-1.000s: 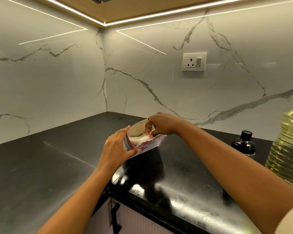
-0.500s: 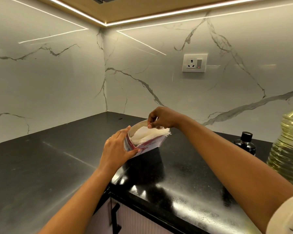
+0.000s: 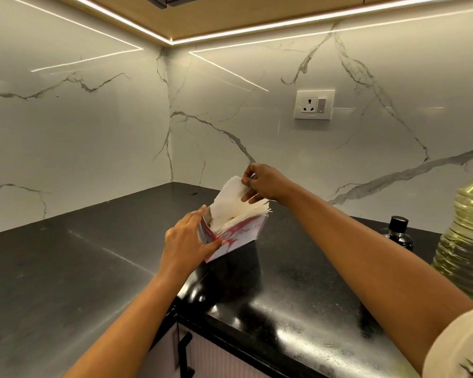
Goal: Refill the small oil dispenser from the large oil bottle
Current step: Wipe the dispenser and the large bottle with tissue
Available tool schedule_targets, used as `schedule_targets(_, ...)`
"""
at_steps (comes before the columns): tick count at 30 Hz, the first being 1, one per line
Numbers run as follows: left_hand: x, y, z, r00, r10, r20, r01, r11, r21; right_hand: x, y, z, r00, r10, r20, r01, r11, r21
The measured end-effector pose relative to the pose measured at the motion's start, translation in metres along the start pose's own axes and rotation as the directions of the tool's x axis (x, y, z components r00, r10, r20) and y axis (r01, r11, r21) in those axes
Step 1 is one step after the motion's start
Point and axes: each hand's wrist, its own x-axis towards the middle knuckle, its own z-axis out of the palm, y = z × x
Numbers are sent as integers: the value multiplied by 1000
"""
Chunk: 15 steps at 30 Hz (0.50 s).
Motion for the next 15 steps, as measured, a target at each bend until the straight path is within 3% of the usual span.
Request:
schedule_targets(9, 6, -5, -1, 982, -187, 5, 187, 982, 10, 10, -18, -12, 975, 33, -220, 37, 951, 306)
schedule_targets(12, 6, -5, -4, 971, -235, 42, 235, 972, -14, -8, -24, -25, 977, 46, -207, 37, 925, 377)
schedule_targets(15, 7, 2, -8, 978, -206, 28, 206, 978, -11, -42, -24, -39, 981, 10, -194, 57, 941, 334)
